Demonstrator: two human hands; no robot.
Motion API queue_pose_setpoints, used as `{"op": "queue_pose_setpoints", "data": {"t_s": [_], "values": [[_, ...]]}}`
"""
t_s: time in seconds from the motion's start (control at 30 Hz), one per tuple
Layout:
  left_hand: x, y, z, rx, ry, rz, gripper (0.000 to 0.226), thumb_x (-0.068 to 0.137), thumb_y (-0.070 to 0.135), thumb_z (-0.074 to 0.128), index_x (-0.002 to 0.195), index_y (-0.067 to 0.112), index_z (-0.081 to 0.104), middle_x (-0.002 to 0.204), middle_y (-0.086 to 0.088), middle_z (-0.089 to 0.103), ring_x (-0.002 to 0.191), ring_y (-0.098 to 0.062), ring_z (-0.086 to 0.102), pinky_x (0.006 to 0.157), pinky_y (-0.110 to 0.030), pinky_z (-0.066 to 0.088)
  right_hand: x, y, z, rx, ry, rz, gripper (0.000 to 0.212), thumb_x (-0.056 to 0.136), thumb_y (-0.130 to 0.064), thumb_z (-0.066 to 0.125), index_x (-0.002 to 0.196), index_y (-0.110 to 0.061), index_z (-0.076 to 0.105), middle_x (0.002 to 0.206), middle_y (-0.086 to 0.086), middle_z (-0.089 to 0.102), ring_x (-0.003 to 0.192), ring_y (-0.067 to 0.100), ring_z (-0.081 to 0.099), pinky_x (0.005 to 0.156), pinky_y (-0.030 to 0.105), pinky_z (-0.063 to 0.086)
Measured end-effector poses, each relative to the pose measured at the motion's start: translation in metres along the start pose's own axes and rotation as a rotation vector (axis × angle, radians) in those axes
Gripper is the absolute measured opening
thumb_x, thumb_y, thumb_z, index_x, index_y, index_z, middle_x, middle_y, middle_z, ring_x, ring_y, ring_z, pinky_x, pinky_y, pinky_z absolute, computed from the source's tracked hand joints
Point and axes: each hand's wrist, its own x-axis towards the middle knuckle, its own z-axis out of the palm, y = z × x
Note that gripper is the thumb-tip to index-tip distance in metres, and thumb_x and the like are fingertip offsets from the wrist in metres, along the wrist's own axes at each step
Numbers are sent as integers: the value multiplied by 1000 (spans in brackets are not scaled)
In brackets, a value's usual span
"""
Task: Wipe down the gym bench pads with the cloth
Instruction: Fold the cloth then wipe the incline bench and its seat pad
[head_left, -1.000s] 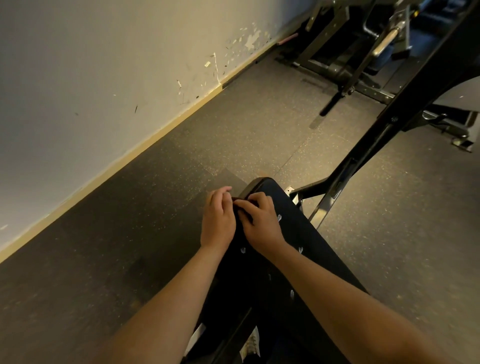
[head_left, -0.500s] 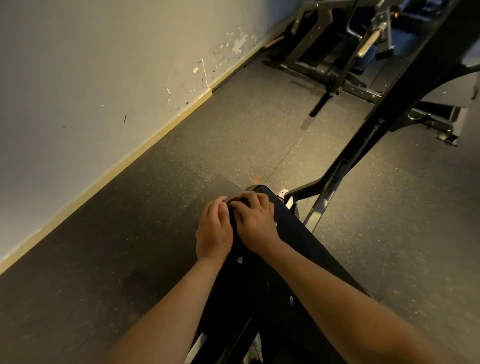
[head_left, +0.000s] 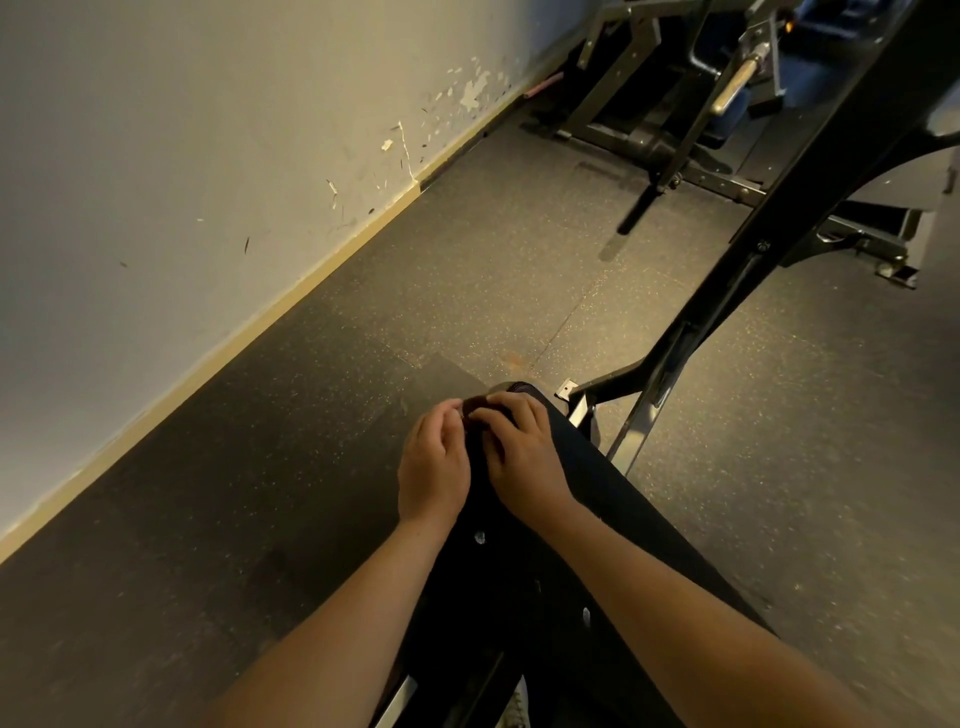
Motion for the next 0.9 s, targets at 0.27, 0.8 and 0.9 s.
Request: {"op": "queue_pose_setpoints", "data": {"t_s": [0.27, 0.8, 0.9], "values": [[-8, -4, 7, 371, -17, 297, 41, 107, 42, 33, 143, 34, 51, 130, 17, 60, 116, -6, 51, 91, -31, 49, 48, 21, 0, 243, 143, 565, 30, 104, -21, 41, 124, -12, 62, 127, 6, 55, 121, 24, 48, 105, 39, 42], [1, 1, 16, 387, -47, 260, 48, 105, 52, 31, 141, 30, 52, 129, 12, 56, 115, -9, 46, 91, -35, 48, 48, 43, -14, 314, -49, 601, 37, 101, -29, 36, 120, -15, 63, 122, 5, 60, 113, 21, 54, 104, 46, 44], [-1, 1, 18, 403, -30, 268, 49, 105, 54, 27, 138, 30, 54, 128, 13, 57, 116, -10, 47, 90, -34, 48, 49, 32, -10, 283, -62, 548, 46, 98, -44, 34, 130, -23, 61, 122, 3, 64, 115, 20, 53, 106, 47, 40]]}}
